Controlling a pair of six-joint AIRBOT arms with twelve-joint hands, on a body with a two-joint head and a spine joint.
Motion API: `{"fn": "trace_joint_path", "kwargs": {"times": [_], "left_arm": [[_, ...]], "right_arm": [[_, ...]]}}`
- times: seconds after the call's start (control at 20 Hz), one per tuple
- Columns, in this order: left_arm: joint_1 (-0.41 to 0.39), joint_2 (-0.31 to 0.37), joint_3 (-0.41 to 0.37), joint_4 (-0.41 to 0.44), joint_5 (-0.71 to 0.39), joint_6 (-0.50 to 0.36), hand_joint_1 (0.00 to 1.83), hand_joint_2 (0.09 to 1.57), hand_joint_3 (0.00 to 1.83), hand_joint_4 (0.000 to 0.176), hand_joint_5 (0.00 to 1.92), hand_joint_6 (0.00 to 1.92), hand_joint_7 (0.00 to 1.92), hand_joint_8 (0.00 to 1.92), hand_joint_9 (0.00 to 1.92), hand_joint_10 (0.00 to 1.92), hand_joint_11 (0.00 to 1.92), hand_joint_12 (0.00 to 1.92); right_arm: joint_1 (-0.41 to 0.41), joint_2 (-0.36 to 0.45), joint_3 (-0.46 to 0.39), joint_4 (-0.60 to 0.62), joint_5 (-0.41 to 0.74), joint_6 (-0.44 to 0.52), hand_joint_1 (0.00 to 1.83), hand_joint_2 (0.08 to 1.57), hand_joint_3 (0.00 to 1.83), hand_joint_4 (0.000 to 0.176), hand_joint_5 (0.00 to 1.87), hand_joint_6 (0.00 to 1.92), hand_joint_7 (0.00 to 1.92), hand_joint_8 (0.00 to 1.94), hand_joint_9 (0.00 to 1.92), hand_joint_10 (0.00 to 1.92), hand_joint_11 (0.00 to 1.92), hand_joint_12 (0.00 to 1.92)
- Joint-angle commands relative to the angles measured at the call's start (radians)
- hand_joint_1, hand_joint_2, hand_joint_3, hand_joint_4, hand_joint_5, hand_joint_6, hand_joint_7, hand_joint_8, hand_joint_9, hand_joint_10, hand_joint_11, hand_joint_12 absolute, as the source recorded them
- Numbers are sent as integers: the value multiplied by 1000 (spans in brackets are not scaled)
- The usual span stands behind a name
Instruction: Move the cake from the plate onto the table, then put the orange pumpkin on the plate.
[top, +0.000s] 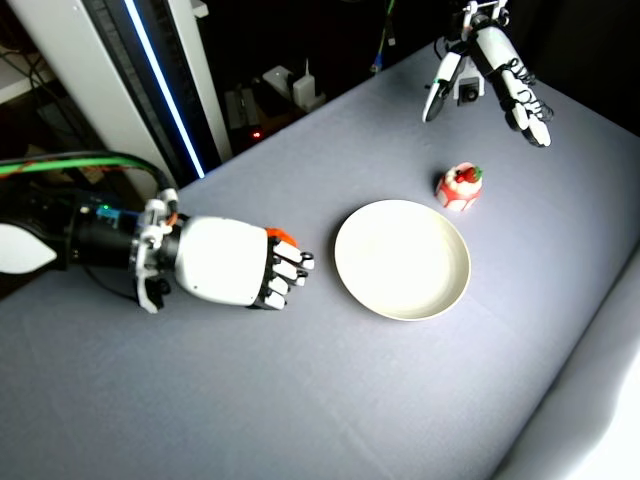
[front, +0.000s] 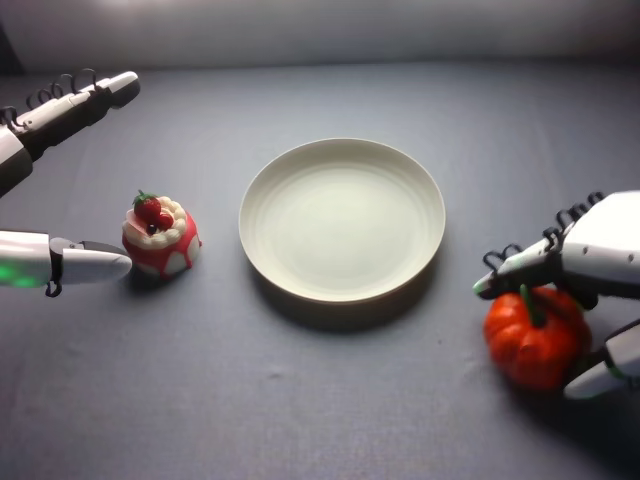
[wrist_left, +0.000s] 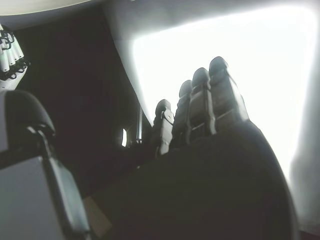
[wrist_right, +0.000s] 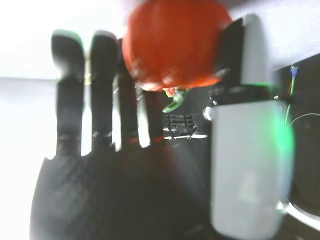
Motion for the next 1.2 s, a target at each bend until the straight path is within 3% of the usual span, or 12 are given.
{"fn": "trace_joint_path", "kwargs": {"times": [0.0, 0.25, 0.3, 0.5, 0.6, 0.65, 0.7, 0.8, 0.85, 0.95, 1.0, 1.15], "left_arm": [[-4, -6, 3, -36, -121, -3, 900, 888, 4, 176, 0, 0, 0, 0, 0, 0, 0, 0], [0, -11, 8, -37, -121, -3, 906, 893, 3, 176, 0, 0, 0, 0, 0, 0, 0, 0], [2, -11, 9, -37, -121, -3, 891, 882, 0, 176, 0, 0, 0, 0, 0, 0, 0, 0], [3, -23, 18, -38, -122, -3, 927, 885, 0, 176, 0, 0, 0, 0, 25, 10, 0, 0], [3, -26, 21, -38, -122, -3, 936, 886, 0, 176, 0, 0, 0, 0, 64, 22, 70, 36], [3, -26, 22, -38, -122, -3, 924, 883, 2, 176, 0, 0, 0, 0, 90, 9, 13, 286], [3, -27, 23, -38, -124, -3, 930, 889, 3, 176, 0, 0, 0, 0, 101, 7, 2, 381], [2, -43, 35, -38, -129, -3, 892, 898, 2, 176, 2, 0, 0, 0, 143, 12, 0, 544], [2, -52, 43, -38, -133, -3, 886, 888, 0, 176, 6, 1, 0, 0, 140, 8, 0, 532], [1, -56, 48, -38, -138, -3, 889, 893, 0, 176, 4, 0, 0, 0, 123, 2, 0, 467], [-2, -56, 49, -38, -142, -3, 877, 883, 0, 176, 5, 0, 0, 0, 107, 0, 0, 461], [-13, -64, 64, -34, -148, -3, 904, 883, 0, 176, 3, 2, 0, 0, 113, 3, 0, 527]], "right_arm": [[26, 13, -4, 19, 103, -5, 1338, 1168, 4, 0, 793, 1261, 867, 1181, 844, 1336, 703, 1613], [137, 57, -29, -51, 105, -7, 1349, 1172, 0, 0, 782, 1221, 871, 1215, 839, 1421, 775, 1801], [158, 58, -30, -54, 105, -18, 1223, 1182, 4, 0, 785, 1253, 895, 1254, 834, 1565, 785, 1860], [233, 54, 0, -55, 104, -48, 1213, 1198, 6, 0, 768, 1183, 883, 1401, 849, 1740, 835, 1921], [260, 15, 30, -62, 98, -51, 1195, 1199, 1, 0, 782, 1207, 872, 1379, 790, 1709, 760, 1911], [274, -4, 45, -72, 90, -51, 1199, 1193, 0, 0, 800, 1185, 879, 1360, 783, 1678, 740, 1919], [292, -28, 62, -87, 79, -51, 1205, 1180, 0, 0, 793, 1219, 933, 1239, 829, 1521, 750, 1819], [327, -85, 101, -128, 48, -51, 1192, 1199, 4, 0, 742, 1304, 906, 1267, 861, 1468, 777, 1761], [338, -112, 120, -139, 33, -51, 1185, 1211, 8, 0, 732, 1323, 870, 1344, 881, 1591, 818, 1816], [340, -158, 156, -141, 28, -51, 1315, 1190, 2, 0, 748, 1274, 861, 1290, 818, 1450, 661, 1756], [340, -188, 182, -141, 27, -49, 1339, 1189, 3, 0, 725, 1379, 864, 1272, 811, 1361, 621, 1705], [340, -283, 273, -124, 41, -32, 1332, 1209, 13, 0, 740, 1343, 803, 1390, 734, 1465, 550, 1826]]}}
